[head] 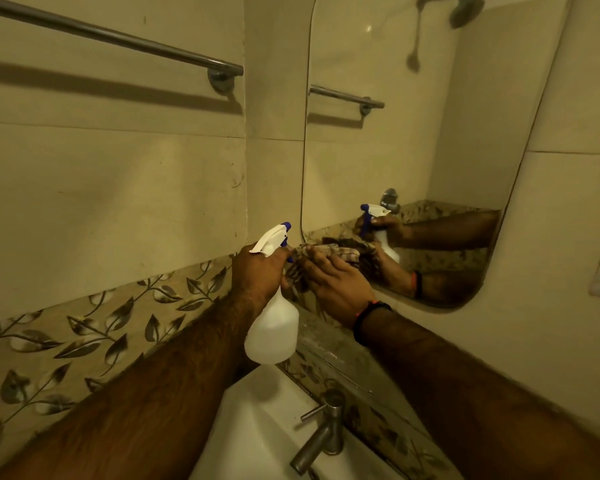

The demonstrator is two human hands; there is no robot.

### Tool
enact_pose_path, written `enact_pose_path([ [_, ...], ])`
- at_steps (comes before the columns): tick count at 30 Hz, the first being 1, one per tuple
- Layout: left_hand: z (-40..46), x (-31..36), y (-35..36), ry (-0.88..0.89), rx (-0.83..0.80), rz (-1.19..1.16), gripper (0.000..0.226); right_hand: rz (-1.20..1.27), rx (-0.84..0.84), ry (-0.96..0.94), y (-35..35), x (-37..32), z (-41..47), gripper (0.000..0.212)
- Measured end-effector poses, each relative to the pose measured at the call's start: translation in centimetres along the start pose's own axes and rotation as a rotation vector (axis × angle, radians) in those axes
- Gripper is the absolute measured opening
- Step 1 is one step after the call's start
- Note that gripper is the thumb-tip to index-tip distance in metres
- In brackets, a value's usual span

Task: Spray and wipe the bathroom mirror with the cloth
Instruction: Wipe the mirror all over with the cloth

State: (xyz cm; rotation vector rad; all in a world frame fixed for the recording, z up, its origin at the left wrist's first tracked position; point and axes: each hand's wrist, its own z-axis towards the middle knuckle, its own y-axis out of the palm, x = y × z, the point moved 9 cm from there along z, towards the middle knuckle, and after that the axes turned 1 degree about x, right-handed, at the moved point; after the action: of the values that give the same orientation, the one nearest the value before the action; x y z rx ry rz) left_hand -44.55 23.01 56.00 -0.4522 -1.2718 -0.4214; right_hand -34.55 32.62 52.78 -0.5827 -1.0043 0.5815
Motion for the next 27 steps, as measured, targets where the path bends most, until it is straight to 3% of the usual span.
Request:
enact_pose_path([
  [2,0.3,1.4,-0.5,0.024,0.006,-0.014,0.025,-0.021,0.05,0.02,-2.2,1.7,1.4,0.057],
  [7,1.3,5.4,-1.2,0.077,0.011,-0.037,0.037,-0.134,0.238,0.061,-9.1,6.5,4.6,0.054],
  [14,2.3,12.8,-1.2,0.202,0.014,-0.09,0.029,-0.232,0.383,0.121,-17.2,13.3,8.5,0.052],
  [27,6.2,21.4,-1.3,0.307,0.023,-0.147,0.052,-0.376,0.456,0.205,-25.4,21.2,13.4,0.056],
])
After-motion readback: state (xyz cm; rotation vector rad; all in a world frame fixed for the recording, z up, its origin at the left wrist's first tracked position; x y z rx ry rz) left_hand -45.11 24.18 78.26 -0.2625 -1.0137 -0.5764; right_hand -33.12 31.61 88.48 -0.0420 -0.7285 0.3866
